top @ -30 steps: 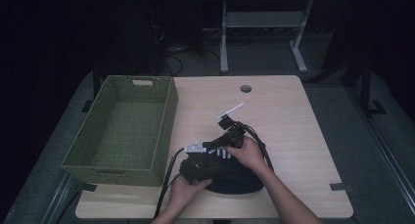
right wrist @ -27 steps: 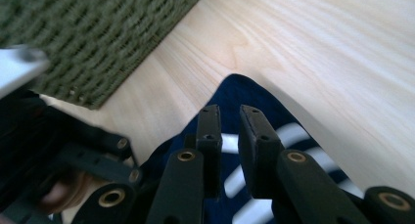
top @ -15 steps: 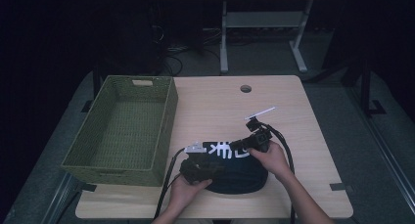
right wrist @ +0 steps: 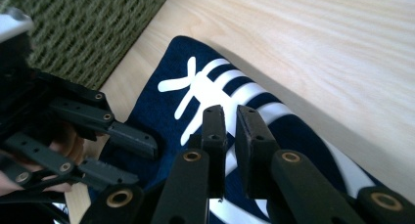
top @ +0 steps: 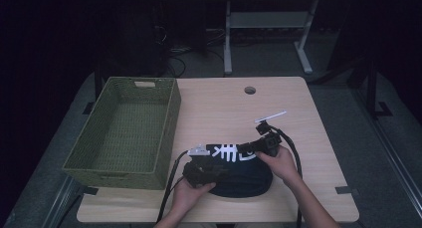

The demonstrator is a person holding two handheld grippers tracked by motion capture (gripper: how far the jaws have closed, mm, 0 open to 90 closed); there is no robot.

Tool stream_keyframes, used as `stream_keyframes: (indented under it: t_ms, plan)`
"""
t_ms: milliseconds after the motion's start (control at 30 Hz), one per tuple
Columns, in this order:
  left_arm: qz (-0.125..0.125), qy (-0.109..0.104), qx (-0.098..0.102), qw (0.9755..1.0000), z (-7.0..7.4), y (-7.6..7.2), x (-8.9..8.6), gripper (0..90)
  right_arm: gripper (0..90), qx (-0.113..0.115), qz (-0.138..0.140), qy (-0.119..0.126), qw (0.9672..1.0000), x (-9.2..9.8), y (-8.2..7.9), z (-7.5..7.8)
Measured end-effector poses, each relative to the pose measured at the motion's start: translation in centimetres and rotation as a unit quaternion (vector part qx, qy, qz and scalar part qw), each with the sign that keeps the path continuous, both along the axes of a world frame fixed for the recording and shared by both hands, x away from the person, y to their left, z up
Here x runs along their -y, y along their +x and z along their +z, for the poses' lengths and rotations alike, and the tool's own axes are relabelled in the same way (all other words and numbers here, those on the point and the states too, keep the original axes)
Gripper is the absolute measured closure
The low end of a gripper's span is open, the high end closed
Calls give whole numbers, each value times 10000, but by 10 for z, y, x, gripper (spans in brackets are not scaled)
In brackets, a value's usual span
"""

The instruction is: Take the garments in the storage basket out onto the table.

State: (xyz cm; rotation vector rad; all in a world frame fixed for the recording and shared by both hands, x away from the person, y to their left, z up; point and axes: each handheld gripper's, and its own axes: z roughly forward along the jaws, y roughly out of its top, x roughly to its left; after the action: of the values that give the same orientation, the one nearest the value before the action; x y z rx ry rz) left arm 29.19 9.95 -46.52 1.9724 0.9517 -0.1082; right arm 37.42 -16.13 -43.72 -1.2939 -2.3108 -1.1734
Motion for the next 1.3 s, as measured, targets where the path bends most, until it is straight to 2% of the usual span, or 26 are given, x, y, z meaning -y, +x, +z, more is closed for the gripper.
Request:
stream_keyframes:
  t_ms: [167, 300, 433, 500, 567, 633, 767, 900, 1000, 1100, 1200, 1300]
  plan:
    - [-6, 0, -2, 10000, 0, 0, 0, 669, 820, -87, -229, -36, 9997, 21, -2, -3]
    - [-25, 1, 11, 10000, 0, 0, 0, 670, 848, -211, -295, -183, 9992, 23, -2, -16]
    - [-28, -3, 7, 10000, 0, 0, 0, 670, 870, -268, -355, -14, 9990, 27, 0, -24]
    - [-30, -1, 3, 10000, 0, 0, 0, 669, 834, -294, -340, 5, 9990, 27, -1, -22]
    - [-31, -4, 2, 10000, 0, 0, 0, 668, 812, -206, -288, 9, 9994, 27, -2, -17]
    - [-29, -7, -5, 10000, 0, 0, -1, 668, 807, -118, -264, 76, 9996, 29, -6, -12]
    - [-24, -7, -2, 10000, 0, -1, -1, 666, 802, -100, -276, 167, 9994, 38, -15, -8]
    - [-26, 10, 4, 10000, 0, -1, 0, 663, 802, -176, -269, 29, 9995, 45, -22, -14]
    - [-29, 24, 24, 10000, 0, -1, -1, 662, 820, -271, -358, 13, 9990, 49, -23, -23]
    - [-28, 15, 34, 10000, 0, -2, -1, 661, 814, -320, -393, 171, 9986, 52, -23, -28]
    - [-24, -32, 8, 10000, 4, -2, -2, 641, 797, -221, -337, 140, 9991, 51, -27, -21]
    - [-36, -41, 84, 10000, 12, -5, -4, 624, 798, -136, -233, 292, 9992, 51, -38, -10]
